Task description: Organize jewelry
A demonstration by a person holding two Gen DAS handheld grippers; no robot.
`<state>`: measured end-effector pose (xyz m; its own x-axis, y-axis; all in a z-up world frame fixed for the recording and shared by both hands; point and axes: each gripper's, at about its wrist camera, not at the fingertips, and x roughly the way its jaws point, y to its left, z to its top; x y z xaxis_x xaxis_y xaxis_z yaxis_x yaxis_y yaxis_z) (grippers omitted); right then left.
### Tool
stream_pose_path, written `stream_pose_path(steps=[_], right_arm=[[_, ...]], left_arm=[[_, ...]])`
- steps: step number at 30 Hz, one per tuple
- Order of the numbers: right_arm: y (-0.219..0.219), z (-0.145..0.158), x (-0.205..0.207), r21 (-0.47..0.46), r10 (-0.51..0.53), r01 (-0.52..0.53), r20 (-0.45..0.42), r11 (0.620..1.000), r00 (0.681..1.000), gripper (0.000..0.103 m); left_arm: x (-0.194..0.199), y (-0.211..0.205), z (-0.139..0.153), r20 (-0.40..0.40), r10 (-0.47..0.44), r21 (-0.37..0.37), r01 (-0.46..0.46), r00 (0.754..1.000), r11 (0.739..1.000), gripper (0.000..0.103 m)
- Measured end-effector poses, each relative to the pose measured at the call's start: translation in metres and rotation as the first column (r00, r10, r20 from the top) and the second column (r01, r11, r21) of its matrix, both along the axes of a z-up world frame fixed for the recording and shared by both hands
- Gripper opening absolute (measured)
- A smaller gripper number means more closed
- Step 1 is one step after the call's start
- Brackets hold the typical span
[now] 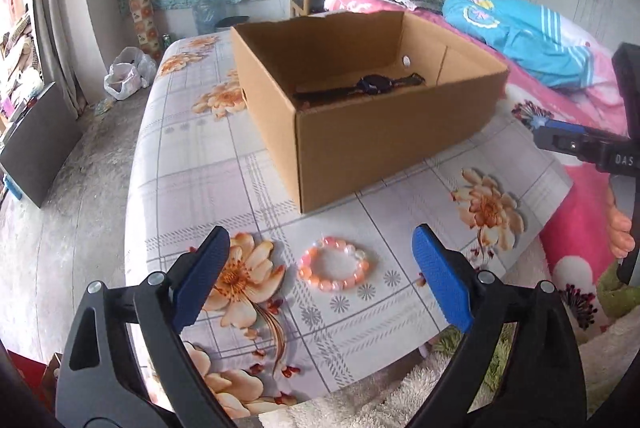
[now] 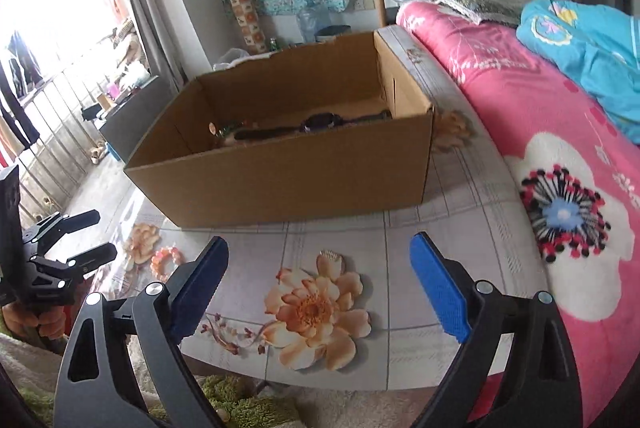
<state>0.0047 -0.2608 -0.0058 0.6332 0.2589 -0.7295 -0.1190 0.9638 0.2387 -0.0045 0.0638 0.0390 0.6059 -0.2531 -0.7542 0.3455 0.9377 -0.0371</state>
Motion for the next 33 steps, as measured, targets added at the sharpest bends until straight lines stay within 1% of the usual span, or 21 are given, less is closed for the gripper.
stream_pose_path(steps=[1, 5, 6, 8, 11, 13, 15, 19, 21, 23, 24, 28, 29, 31, 33], right_arm=[[0.001, -0.009, 0.0, 0.005, -0.006, 0.006, -0.024, 1.0, 1.0, 0.09], [0.002, -0.034, 0.0, 0.044, -0.011, 0.015, -0.084, 0.999, 0.996, 0.09], [0.002, -0.037, 0.0, 0.056, -0.007, 0.012, -0.092, 0.998, 0.996, 0.089], [0.001, -0.04, 0.001, 0.077, -0.007, 0.015, -0.097, 0.997, 0.995, 0.089], [-0.003, -0.041, 0.007, 0.09, -0.014, 0.023, -0.101, 0.996, 0.995, 0.085], [-0.007, -0.041, 0.011, 0.105, -0.02, 0.031, -0.099, 0.994, 0.995, 0.083], [-0.01, -0.041, 0.012, 0.119, -0.029, 0.04, -0.095, 0.992, 0.995, 0.081], [-0.016, -0.042, 0.015, 0.128, -0.037, 0.048, -0.086, 0.991, 0.996, 0.077], [-0.017, -0.044, 0.016, 0.127, -0.037, 0.048, -0.089, 0.991, 0.995, 0.075], [-0.018, -0.047, 0.022, 0.121, -0.032, 0.044, -0.102, 0.992, 0.994, 0.072], [-0.017, -0.049, 0.024, 0.116, -0.029, 0.041, -0.108, 0.992, 0.994, 0.069], [-0.01, -0.055, 0.034, 0.072, -0.014, 0.023, -0.121, 0.997, 0.993, 0.063], [-0.008, -0.055, 0.037, 0.059, -0.013, 0.02, -0.122, 0.998, 0.992, 0.058], [-0.004, -0.058, 0.043, 0.045, -0.007, 0.013, -0.131, 0.999, 0.991, 0.053], [0.0, -0.061, 0.048, 0.027, 0.001, 0.003, -0.142, 1.0, 0.99, 0.045]], left_arm=[[-0.003, -0.005, -0.007, -0.005, -0.011, 0.015, 0.011, 1.0, 1.0, 0.08], [-0.006, -0.023, -0.029, -0.019, -0.045, 0.086, 0.046, 0.999, 0.995, 0.064], [-0.004, -0.027, -0.032, -0.021, -0.051, 0.1, 0.053, 0.998, 0.994, 0.059], [-0.001, -0.032, -0.039, -0.037, -0.075, 0.092, 0.079, 0.996, 0.993, 0.056], [0.005, -0.038, -0.048, -0.073, -0.094, 0.098, 0.101, 0.993, 0.99, 0.047], [0.01, -0.04, -0.055, -0.097, -0.093, 0.12, 0.104, 0.991, 0.987, 0.036], [0.014, -0.041, -0.061, -0.127, -0.083, 0.129, 0.1, 0.988, 0.987, 0.029], [0.019, -0.037, -0.063, -0.15, -0.052, 0.093, 0.066, 0.987, 0.993, 0.029], [0.019, -0.036, -0.063, -0.142, -0.045, 0.097, 0.059, 0.989, 0.994, 0.026], [0.02, -0.037, -0.064, -0.131, -0.037, 0.094, 0.05, 0.991, 0.994, 0.016], [0.021, -0.038, -0.063, -0.128, -0.034, 0.093, 0.046, 0.991, 0.995, 0.008], [0.027, -0.038, -0.063, -0.123, -0.025, 0.068, 0.033, 0.992, 0.997, 0.008], [0.028, -0.04, -0.063, -0.125, -0.029, 0.062, 0.037, 0.992, 0.997, 0.008], [0.031, -0.044, -0.063, -0.13, -0.036, 0.043, 0.042, 0.991, 0.998, 0.008], [0.034, -0.046, -0.063, -0.14, -0.04, 0.016, 0.043, 0.989, 0.999, 0.008]])
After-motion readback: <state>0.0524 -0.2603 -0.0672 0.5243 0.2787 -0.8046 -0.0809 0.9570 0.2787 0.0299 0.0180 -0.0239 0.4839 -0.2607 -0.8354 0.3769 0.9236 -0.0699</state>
